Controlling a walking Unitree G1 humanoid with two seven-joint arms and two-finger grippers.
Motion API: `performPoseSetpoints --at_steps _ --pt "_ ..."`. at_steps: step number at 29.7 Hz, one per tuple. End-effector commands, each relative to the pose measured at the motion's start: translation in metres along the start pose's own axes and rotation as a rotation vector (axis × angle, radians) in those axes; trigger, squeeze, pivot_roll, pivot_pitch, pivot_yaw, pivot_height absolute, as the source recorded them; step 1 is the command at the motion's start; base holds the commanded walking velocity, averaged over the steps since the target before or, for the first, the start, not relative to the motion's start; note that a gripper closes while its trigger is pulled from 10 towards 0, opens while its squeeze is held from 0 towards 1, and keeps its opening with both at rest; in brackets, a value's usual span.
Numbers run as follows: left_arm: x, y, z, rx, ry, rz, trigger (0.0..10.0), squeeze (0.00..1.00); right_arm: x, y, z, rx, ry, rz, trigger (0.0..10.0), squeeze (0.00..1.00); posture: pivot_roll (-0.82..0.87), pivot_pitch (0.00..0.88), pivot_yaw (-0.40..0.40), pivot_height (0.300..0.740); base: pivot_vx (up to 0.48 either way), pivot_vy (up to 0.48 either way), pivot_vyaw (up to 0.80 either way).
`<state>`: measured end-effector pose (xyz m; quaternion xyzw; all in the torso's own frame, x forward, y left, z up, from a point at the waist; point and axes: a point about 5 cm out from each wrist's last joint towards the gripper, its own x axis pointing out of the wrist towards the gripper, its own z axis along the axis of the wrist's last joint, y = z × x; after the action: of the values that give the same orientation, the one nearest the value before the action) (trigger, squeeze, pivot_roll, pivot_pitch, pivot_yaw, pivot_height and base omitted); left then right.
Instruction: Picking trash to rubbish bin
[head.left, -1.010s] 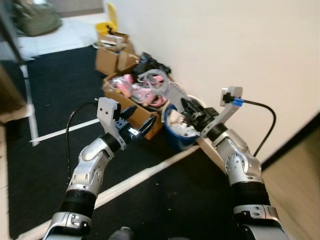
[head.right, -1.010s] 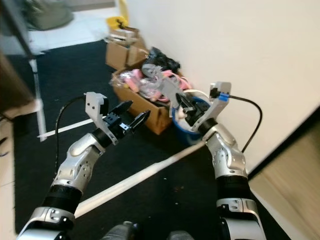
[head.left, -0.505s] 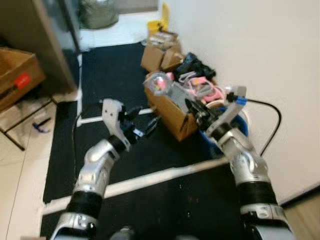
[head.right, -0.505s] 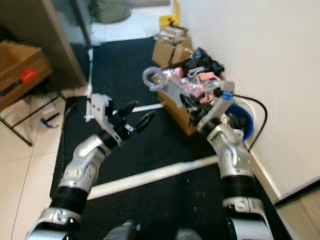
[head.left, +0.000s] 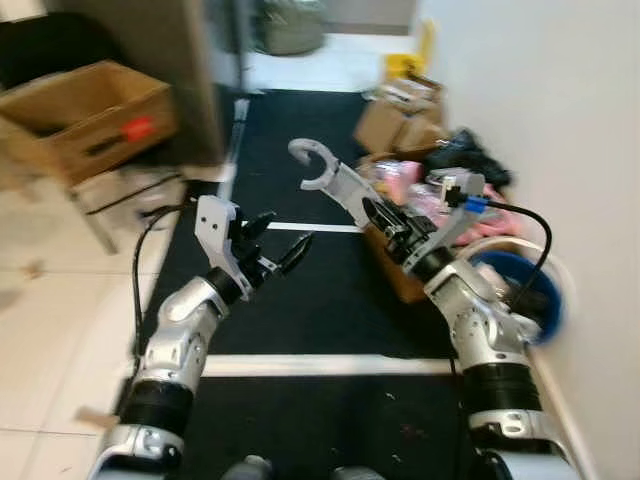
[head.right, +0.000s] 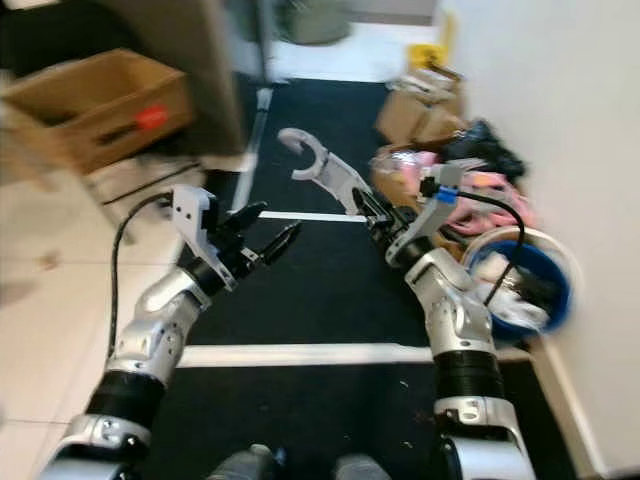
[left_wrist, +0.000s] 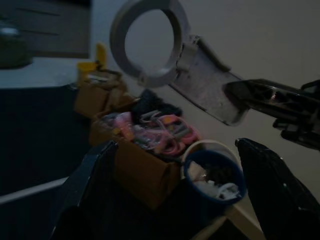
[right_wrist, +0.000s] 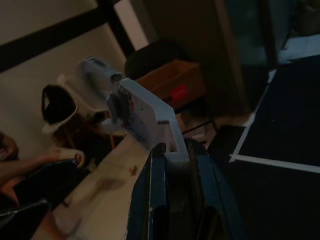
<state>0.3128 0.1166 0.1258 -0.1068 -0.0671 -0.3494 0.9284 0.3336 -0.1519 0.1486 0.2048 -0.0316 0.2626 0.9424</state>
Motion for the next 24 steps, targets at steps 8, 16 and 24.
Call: performPoseSetpoints --at_steps 8,16,24 --pt "0.0004 -0.0007 -0.0024 -0.015 0.012 0.008 10.0 0.00 -0.0006 -0.0017 0.0003 0.012 -0.004 -0.008 10.0 0.00 -0.06 0.000 -0.043 0.740 0.000 0.000 0.77" --pt "0.0003 -0.0009 -0.0017 -0.014 0.007 0.007 10.0 0.00 -0.0008 -0.0030 0.0003 0.034 -0.008 -0.021 10.0 0.00 -0.06 0.000 -0.041 0.740 0.000 0.000 0.53" --pt "-0.0001 -0.0020 0.0002 -0.011 -0.010 -0.005 10.0 0.00 -0.0001 -0.0035 -0.0002 0.043 -0.002 -0.029 10.0 0.00 -0.06 0.000 -0.041 0.740 0.274 0.000 0.00"
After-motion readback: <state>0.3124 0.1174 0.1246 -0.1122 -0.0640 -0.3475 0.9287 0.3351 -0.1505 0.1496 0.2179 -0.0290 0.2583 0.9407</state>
